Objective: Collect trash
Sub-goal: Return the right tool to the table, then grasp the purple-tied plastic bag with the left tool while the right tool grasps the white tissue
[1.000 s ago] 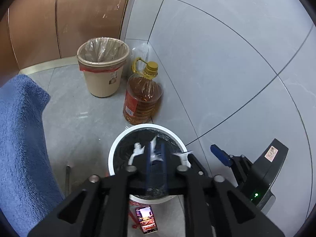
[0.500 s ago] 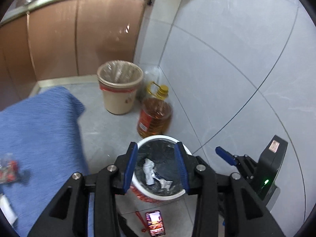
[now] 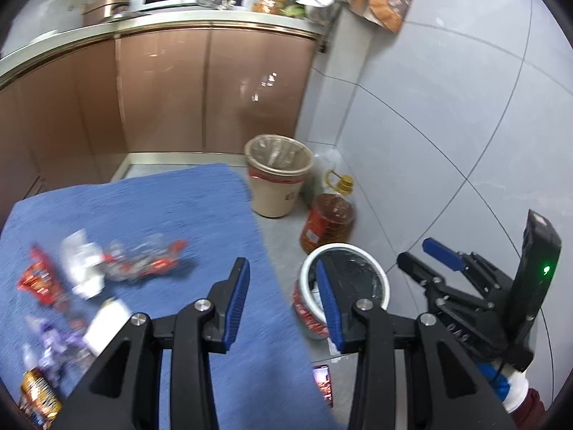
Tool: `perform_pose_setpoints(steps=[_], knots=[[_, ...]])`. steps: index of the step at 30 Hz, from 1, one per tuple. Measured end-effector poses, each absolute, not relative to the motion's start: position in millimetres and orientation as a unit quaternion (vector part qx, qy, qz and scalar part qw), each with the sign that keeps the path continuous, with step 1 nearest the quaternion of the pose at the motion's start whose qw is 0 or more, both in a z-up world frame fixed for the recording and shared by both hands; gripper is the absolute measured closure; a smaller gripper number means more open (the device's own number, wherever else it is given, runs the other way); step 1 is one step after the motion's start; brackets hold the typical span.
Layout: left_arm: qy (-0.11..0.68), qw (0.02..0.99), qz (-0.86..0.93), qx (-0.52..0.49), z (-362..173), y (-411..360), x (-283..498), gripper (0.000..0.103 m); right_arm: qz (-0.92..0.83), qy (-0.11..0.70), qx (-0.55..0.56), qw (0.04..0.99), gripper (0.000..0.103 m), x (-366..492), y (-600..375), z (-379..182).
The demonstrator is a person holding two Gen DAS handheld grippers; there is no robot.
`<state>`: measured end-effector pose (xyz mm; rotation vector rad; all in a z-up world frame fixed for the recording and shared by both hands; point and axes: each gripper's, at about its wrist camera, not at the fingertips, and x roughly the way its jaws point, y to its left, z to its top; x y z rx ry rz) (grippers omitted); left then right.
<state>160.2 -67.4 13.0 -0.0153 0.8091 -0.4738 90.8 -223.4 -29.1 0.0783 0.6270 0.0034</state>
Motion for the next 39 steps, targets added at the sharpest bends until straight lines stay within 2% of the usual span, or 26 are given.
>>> perform_pose_setpoints(steps=[17,31,39], knots=[[0.411,0.901,-0.108,-0.086,1,149,130,0.066,0.134,0.312,0.028,0.94,0.049,99,-93,-5],[0.508,0.84,-0.087,-0.167,-59,174,183,0.066,0.233,0.404,0.043,0.883,0.049,175,-16,-67],[0.541,0.822,-0.05,-0.17,-83,173,205,0.066,0.256,0.446,0.039,0.857,0.049,212,13,-103]])
